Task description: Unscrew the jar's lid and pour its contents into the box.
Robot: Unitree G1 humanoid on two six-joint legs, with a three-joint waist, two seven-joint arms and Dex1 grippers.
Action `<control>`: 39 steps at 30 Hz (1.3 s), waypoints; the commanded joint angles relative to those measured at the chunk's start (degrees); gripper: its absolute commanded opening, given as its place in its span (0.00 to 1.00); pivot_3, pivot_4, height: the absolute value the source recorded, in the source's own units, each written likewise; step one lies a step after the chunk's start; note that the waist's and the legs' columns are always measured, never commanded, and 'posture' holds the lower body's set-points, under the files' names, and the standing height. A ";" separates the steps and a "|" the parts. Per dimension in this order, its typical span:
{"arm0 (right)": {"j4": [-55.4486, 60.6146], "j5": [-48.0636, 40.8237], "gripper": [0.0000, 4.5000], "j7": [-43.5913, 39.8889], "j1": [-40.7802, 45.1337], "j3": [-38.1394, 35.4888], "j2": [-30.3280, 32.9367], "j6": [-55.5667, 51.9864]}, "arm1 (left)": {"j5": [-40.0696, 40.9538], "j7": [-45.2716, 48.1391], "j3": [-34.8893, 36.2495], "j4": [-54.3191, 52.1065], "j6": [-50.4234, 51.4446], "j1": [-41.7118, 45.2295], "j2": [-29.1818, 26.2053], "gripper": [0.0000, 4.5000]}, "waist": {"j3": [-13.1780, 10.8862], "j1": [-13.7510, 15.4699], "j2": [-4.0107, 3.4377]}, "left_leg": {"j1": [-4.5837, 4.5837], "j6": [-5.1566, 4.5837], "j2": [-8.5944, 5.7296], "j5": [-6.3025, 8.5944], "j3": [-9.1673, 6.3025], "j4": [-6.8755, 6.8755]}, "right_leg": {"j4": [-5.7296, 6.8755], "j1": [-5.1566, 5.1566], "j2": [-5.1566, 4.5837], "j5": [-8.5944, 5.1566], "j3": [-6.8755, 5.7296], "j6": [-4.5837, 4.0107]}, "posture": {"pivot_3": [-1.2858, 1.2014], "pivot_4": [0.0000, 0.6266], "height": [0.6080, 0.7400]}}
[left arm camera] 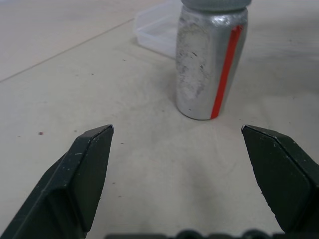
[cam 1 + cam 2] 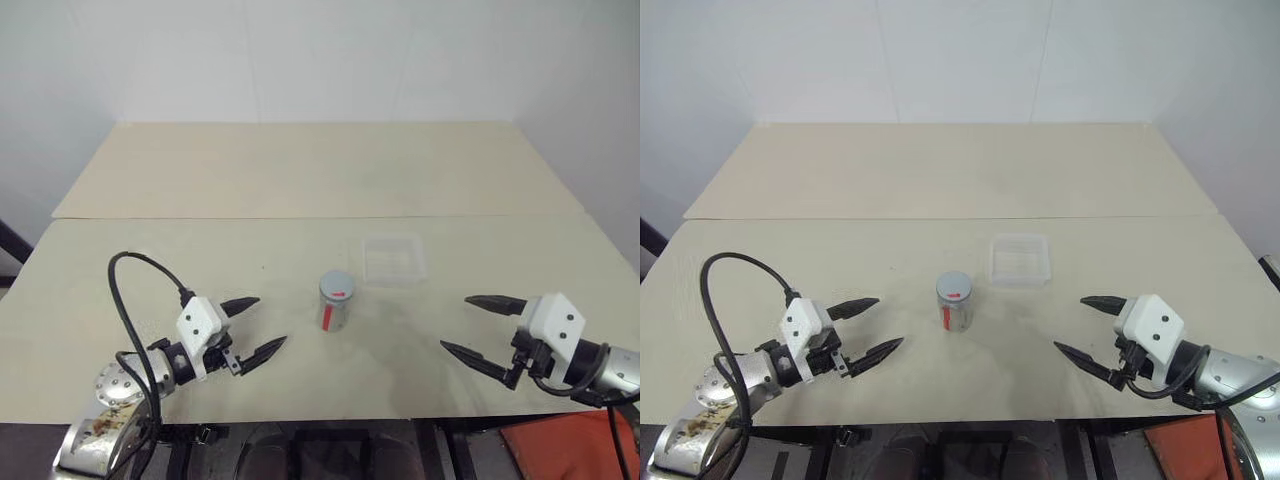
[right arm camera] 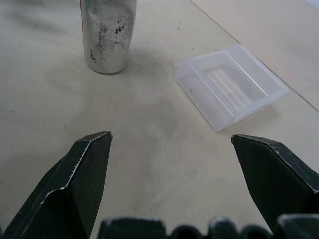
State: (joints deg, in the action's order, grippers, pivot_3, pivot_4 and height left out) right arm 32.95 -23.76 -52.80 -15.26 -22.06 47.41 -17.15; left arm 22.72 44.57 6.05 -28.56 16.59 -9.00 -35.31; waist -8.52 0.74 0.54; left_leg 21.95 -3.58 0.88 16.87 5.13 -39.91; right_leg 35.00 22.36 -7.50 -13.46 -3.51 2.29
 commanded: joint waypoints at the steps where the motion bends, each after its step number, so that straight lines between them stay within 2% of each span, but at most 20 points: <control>1: -0.04 -0.97 1.00 -1.14 0.79 -2.04 1.13 0.68 | 1.73 0.30 2.47 -1.31 -0.42 0.56 -0.64 0.99 | 0.00 0.00 0.00 | 0.00 0.00 0.00 0.00 0.00 0.00 | 0.00 0.00 0.00 0.00 0.00 0.00 | 0.52 0.24 1.00; 7: -0.23 -0.85 1.00 -1.82 1.54 -1.80 1.29 0.83 | 2.68 1.78 3.17 -0.11 -1.12 1.87 -1.05 0.99 | 0.00 0.15 0.00 | 0.02 0.02 0.00 -0.01 0.01 0.00 | -0.01 -0.01 0.00 0.00 -0.02 0.00 | 0.52 0.24 1.00; 12: -0.12 -0.54 1.00 -1.57 1.95 -1.42 0.99 0.87 | 6.96 4.30 4.60 2.43 -0.61 4.06 -0.81 0.99 | 0.00 0.04 0.00 | 0.01 0.05 0.00 -0.03 0.01 0.00 | 0.00 0.00 0.00 0.00 -0.02 0.00 | 0.52 0.24 1.00; 18: 1.15 -0.86 1.00 -0.53 2.99 0.85 0.32 -0.26 | 5.29 2.69 1.26 3.89 -0.11 7.52 0.75 0.99 | 0.00 0.05 0.00 | 0.00 0.07 -0.02 -0.04 0.02 -0.02 | 0.00 -0.03 0.00 0.01 -0.02 0.02 | 0.52 0.24 1.00; 25: 3.79 -0.28 1.00 3.08 3.43 3.78 -1.08 -2.45 | 2.77 -0.78 -3.71 -0.47 -0.30 2.66 4.09 0.99 | 0.00 -0.02 0.01 | 0.02 0.16 -0.01 -0.09 0.03 -0.01 | -0.02 -0.01 0.01 0.00 0.01 0.02 | 0.52 0.24 1.00; 33: 3.70 0.62 1.00 5.68 4.97 4.33 -0.53 -3.99 | -2.04 -7.62 -8.87 -1.42 -1.39 1.71 9.85 0.99 | -0.01 0.27 0.01 | 0.02 0.04 -0.02 -0.02 -0.01 -0.03 | -0.01 -0.03 0.00 0.02 0.01 0.01 | 0.52 0.24 1.00; 39: 4.22 1.03 1.00 6.87 6.50 4.95 -0.12 -5.65 | -3.98 -8.69 -12.21 -1.25 -3.14 0.50 12.30 0.99 | 0.00 0.12 0.01 | 0.03 0.00 -0.01 0.00 -0.01 -0.02 | -0.01 -0.01 0.01 0.01 0.00 0.00 | 0.52 0.24 1.00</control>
State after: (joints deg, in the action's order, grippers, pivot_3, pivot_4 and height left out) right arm 35.14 -22.78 -46.69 -9.35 -16.57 46.63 -22.14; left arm 19.08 36.44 -5.48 -27.63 14.91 -8.22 -23.45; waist -8.52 0.86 0.55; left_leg 21.99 -3.61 0.87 16.88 5.12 -39.94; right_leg 35.00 22.36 -7.49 -13.45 -3.51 2.29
